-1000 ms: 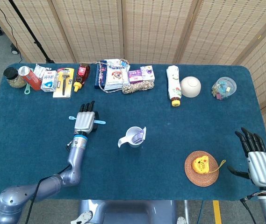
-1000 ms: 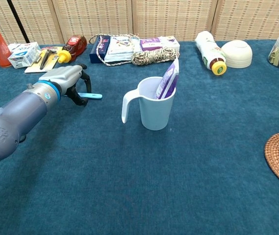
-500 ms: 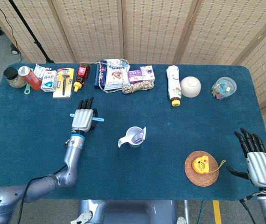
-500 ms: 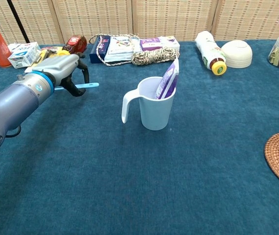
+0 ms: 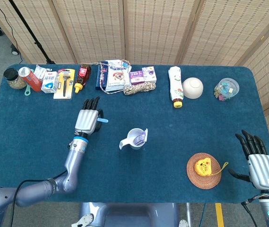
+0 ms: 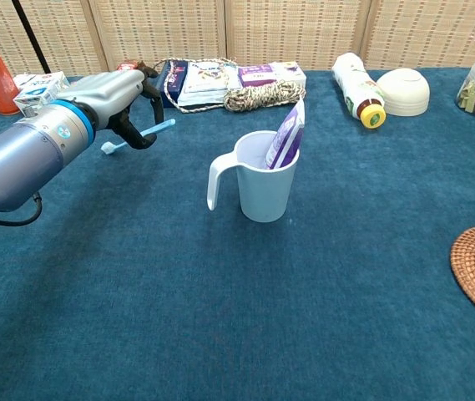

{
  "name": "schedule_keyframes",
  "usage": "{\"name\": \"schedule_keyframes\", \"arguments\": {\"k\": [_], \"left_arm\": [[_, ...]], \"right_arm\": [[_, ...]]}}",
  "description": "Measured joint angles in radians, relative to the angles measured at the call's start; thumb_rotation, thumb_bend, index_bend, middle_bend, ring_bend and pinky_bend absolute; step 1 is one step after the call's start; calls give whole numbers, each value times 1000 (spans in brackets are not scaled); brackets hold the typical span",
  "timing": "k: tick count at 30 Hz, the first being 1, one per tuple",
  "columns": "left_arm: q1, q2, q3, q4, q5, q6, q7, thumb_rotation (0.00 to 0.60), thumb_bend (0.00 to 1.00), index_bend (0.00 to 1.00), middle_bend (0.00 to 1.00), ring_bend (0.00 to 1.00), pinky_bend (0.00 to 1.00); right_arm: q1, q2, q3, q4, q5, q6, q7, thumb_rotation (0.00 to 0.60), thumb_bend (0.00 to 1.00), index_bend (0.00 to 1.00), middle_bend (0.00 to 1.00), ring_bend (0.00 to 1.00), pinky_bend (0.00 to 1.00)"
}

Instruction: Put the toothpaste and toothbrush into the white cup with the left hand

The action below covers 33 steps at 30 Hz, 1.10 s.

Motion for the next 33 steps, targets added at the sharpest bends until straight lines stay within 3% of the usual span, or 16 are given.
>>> {"name": "schedule_keyframes", "arguments": {"k": [33], "left_arm": [[25,186,-13,-380,-22,130,146,600,392,536,0,0,0]], "right_arm": [[-2,3,-4,-8,-8,5,0,600,0,0,0,0,0]]}}
